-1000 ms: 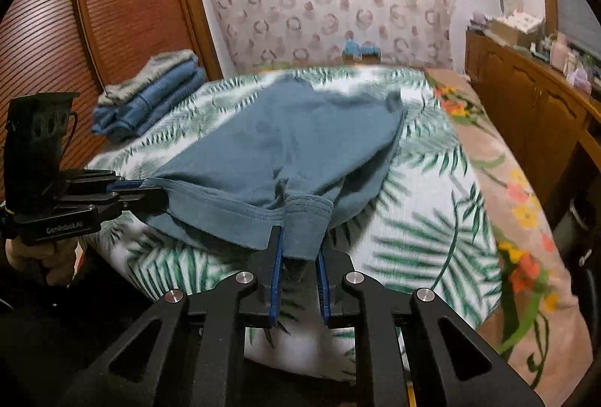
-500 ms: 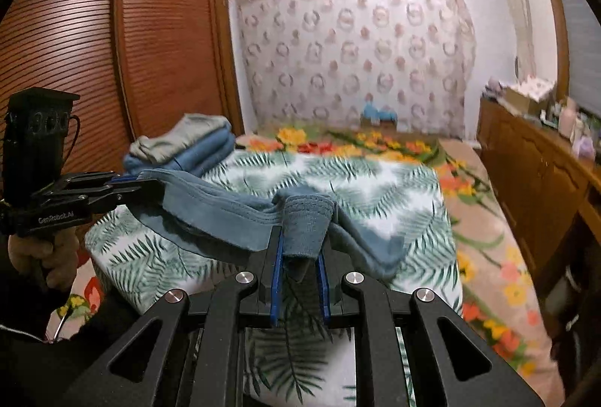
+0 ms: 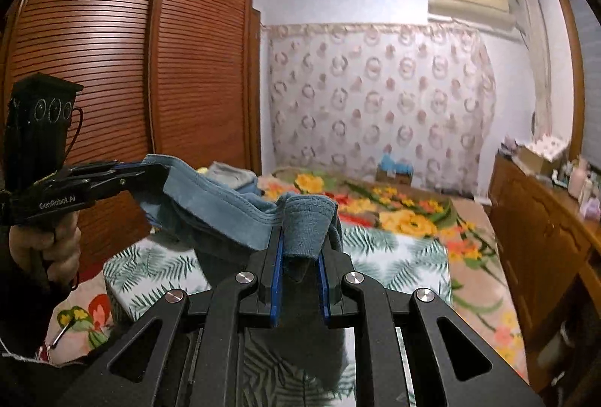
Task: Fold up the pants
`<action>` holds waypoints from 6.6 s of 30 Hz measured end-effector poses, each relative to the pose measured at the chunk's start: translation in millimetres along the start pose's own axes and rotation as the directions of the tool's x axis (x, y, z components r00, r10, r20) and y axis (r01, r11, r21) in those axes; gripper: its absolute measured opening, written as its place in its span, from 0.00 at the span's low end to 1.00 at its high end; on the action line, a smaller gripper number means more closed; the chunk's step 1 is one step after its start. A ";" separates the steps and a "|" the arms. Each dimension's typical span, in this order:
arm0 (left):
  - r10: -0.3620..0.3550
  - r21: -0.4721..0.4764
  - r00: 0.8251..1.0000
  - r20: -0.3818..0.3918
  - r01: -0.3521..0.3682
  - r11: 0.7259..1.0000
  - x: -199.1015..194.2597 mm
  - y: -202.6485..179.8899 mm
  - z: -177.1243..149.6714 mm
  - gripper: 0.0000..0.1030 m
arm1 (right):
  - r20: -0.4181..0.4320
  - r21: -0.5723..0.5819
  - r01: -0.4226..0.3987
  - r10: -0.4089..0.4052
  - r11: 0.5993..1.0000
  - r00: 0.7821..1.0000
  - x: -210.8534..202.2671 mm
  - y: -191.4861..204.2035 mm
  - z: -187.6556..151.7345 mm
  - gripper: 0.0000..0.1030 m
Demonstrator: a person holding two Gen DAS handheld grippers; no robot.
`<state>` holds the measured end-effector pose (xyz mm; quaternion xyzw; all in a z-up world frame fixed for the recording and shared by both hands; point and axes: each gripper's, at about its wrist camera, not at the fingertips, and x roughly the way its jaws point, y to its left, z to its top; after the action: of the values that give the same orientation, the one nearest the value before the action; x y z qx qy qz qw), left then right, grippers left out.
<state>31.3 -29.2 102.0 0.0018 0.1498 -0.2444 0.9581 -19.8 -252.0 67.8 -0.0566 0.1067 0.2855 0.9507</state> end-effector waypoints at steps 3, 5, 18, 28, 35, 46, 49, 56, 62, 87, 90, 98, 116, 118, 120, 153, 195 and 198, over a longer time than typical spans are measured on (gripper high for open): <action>0.017 0.006 1.000 0.027 -0.017 1.000 -6.6 4.4 7.3 0.10 | 0.020 -0.018 -0.010 0.010 1.000 1.000 0.2 0.8 2.6 0.15; 0.034 0.010 0.999 0.033 -0.034 0.999 -7.2 10.8 9.6 0.10 | 0.025 -0.028 -0.014 0.015 0.999 1.000 -1.8 -4.5 -4.0 0.15; 0.087 -0.032 0.995 -0.041 -0.088 0.996 47.9 64.4 -4.0 0.10 | -0.046 -0.023 -0.052 0.051 0.998 0.998 59.3 -43.6 -4.0 0.15; 0.131 -0.077 0.987 -0.095 -0.138 0.987 103.3 108.8 0.1 0.10 | -0.105 -0.003 -0.082 0.081 0.997 0.991 145.2 -88.6 33.6 0.15; 0.169 -0.058 0.985 -0.044 -0.171 0.984 129.4 127.7 42.9 0.10 | -0.053 -0.016 -0.050 0.049 0.999 0.997 193.1 -113.8 82.1 0.15; 0.174 -0.042 0.982 -0.066 -0.177 0.983 109.2 116.5 17.9 0.10 | -0.080 -0.040 -0.022 0.019 0.999 0.997 187.9 -92.8 83.2 0.15; 0.164 -0.049 0.980 -0.111 -0.170 0.984 100.8 107.3 -5.8 0.10 | -0.135 -0.018 -0.030 0.027 0.999 0.990 180.7 -82.9 67.6 0.15; 0.155 -0.065 0.978 -0.141 -0.165 0.984 71.3 85.6 -38.8 0.10 | -0.200 0.005 -0.047 0.047 0.999 0.979 156.4 -59.0 49.7 0.15; 0.145 -0.079 0.979 -0.140 -0.157 0.984 53.9 76.0 -47.3 0.10 | -0.211 -0.006 -0.047 0.045 0.999 0.976 129.8 -48.7 44.6 0.15; 0.100 -0.103 0.971 -0.219 -0.125 0.987 33.0 49.9 -96.0 0.10 | -0.255 0.043 -0.080 0.088 0.996 0.963 89.4 -49.0 -11.2 0.15; 0.097 -0.099 0.966 -0.239 -0.124 0.987 35.9 47.0 -103.2 0.10 | -0.264 0.049 -0.078 0.089 0.996 0.960 88.7 -50.2 -14.2 0.15; 0.093 -0.107 0.954 -0.286 -0.128 0.986 40.9 46.0 -119.4 0.10 | -0.299 0.054 -0.080 0.093 0.995 0.950 95.5 -48.2 -22.5 0.15; 0.054 -0.119 0.943 -0.329 -0.098 0.988 38.0 37.0 -135.5 0.10 | -0.354 0.078 -0.089 0.111 0.993 0.929 94.4 -42.9 -37.9 0.15; 0.052 -0.120 0.945 -0.323 -0.096 0.988 34.4 35.8 -134.7 0.10 | -0.353 0.077 -0.089 0.111 0.993 0.929 91.7 -41.4 -39.0 0.15; 0.051 -0.121 0.947 -0.317 -0.093 0.988 32.0 35.1 -132.6 0.10 | -0.349 0.075 -0.092 0.112 0.993 0.931 88.7 -40.6 -38.7 0.15; 0.047 -0.106 0.971 -0.235 -0.074 0.992 11.1 28.6 -103.1 0.10 | -0.266 0.045 -0.116 0.124 0.992 0.956 40.9 -39.4 -24.2 0.15; 0.155 -0.143 0.941 -0.300 -0.205 0.968 90.5 93.6 -119.8 0.59 | -0.382 0.027 -0.025 0.034 0.999 0.924 186.7 -49.8 -23.6 0.15; 0.174 -0.137 0.935 -0.309 -0.225 0.965 86.1 93.3 -123.4 0.59 | -0.382 0.038 -0.019 0.032 0.999 0.923 192.7 -51.5 -23.6 0.15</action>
<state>111.6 22.1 -47.1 -0.0285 0.3101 -0.1290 0.9415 161.6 -196.5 2.0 -0.0938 0.2958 0.2794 0.9086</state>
